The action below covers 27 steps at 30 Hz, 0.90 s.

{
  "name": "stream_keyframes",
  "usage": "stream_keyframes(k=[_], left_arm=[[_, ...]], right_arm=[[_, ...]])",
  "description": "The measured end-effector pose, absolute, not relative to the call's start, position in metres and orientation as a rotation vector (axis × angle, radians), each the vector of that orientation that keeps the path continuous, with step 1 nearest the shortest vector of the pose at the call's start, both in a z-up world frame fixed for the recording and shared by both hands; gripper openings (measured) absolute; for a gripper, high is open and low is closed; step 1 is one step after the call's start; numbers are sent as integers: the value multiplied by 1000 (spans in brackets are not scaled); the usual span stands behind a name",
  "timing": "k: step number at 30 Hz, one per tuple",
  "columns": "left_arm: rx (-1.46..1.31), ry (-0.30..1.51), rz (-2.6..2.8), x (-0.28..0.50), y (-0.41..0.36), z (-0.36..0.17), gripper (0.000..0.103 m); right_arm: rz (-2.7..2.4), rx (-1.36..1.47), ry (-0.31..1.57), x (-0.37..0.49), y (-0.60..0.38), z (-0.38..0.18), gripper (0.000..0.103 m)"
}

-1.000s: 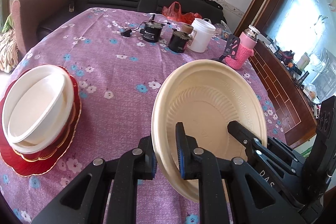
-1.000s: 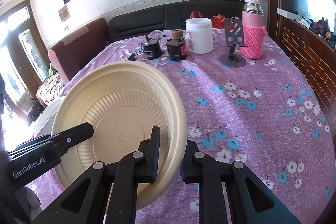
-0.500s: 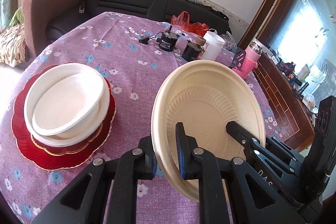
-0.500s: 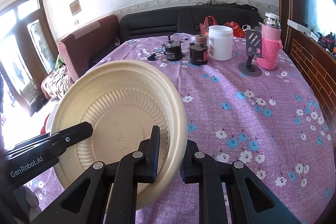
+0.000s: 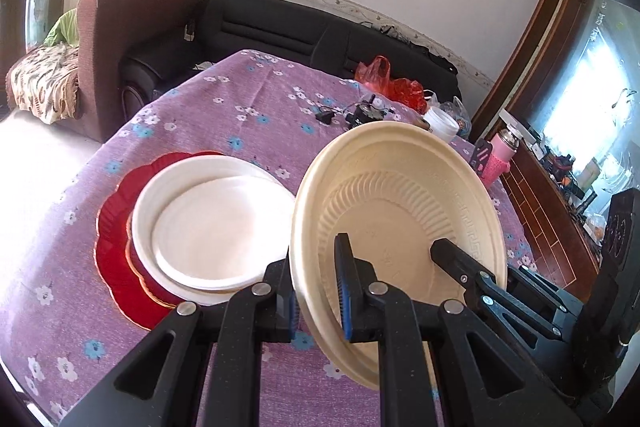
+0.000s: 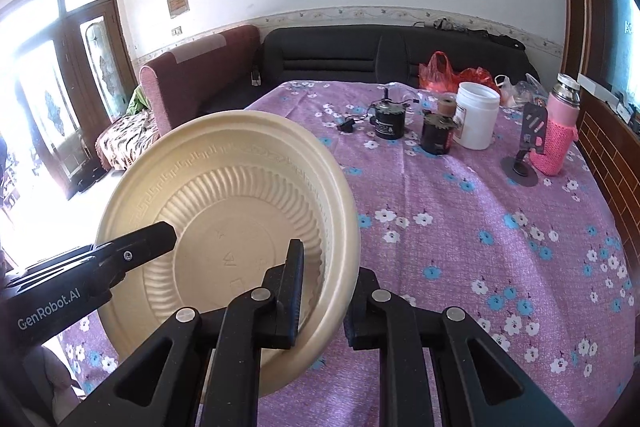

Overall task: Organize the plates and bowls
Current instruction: 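Lift the cream paper bowl with both grippers and carry it to the stack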

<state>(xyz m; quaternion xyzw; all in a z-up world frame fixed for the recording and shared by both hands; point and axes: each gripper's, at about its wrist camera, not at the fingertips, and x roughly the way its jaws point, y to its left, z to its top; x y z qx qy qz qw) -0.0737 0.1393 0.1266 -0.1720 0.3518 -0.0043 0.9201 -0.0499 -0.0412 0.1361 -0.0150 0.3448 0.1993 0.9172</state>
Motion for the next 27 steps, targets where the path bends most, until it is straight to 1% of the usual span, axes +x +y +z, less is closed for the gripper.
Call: stream_keyframes(k=[6, 10, 19, 27], left_arm=[[-351, 689, 53, -69, 177, 141, 14], [-345, 687, 100, -62, 196, 141, 14], [-364, 745, 166, -45, 232, 114, 14], [-377, 796, 183, -31, 241, 88, 14]], right_arm=[[454, -62, 698, -43, 1, 147, 19], [483, -54, 717, -30, 25, 147, 20], [498, -69, 773, -10, 68, 124, 20], [491, -81, 823, 3, 80, 100, 20]])
